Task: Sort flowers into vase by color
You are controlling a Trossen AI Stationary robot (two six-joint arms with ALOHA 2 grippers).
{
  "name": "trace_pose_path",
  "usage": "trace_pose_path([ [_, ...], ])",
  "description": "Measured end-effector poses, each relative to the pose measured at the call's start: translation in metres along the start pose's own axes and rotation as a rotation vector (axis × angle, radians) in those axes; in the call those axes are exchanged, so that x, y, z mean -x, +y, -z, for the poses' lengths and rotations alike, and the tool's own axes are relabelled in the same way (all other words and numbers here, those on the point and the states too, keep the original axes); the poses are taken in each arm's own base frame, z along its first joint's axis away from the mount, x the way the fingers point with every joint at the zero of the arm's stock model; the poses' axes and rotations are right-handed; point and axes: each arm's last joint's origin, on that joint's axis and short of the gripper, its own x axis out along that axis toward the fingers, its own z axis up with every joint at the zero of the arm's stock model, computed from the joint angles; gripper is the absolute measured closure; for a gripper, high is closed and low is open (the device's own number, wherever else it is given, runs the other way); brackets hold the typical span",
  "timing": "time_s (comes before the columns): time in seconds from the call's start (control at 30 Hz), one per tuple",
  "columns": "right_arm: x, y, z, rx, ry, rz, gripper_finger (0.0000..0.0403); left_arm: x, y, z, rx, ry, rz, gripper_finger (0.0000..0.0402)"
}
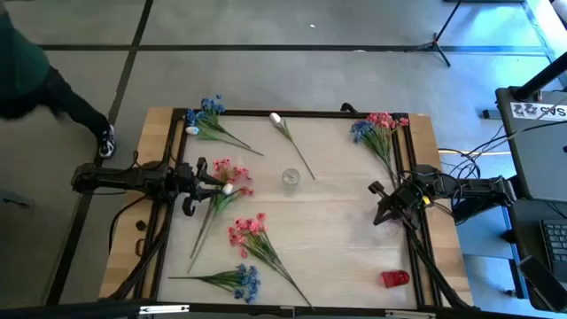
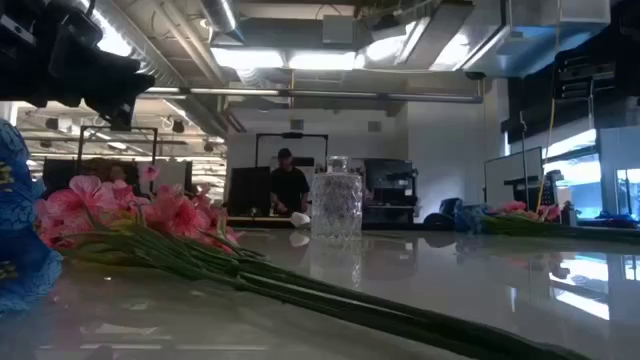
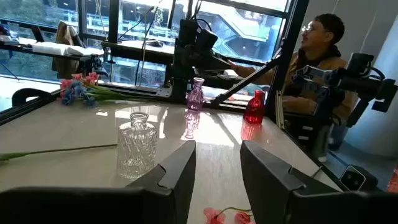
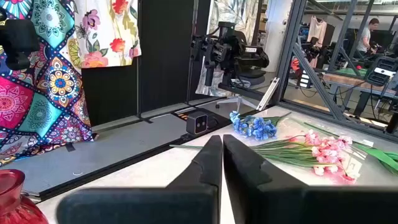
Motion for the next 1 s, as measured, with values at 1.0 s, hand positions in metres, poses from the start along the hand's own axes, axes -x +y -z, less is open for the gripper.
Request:
trace_pose_path([
  [1.0,0.0000,0.0000,0.0000,0.000,0.000,0.000,0.0386,0.0000,0.0000,0.0000,0.000,0.000,0.000,0.0278],
])
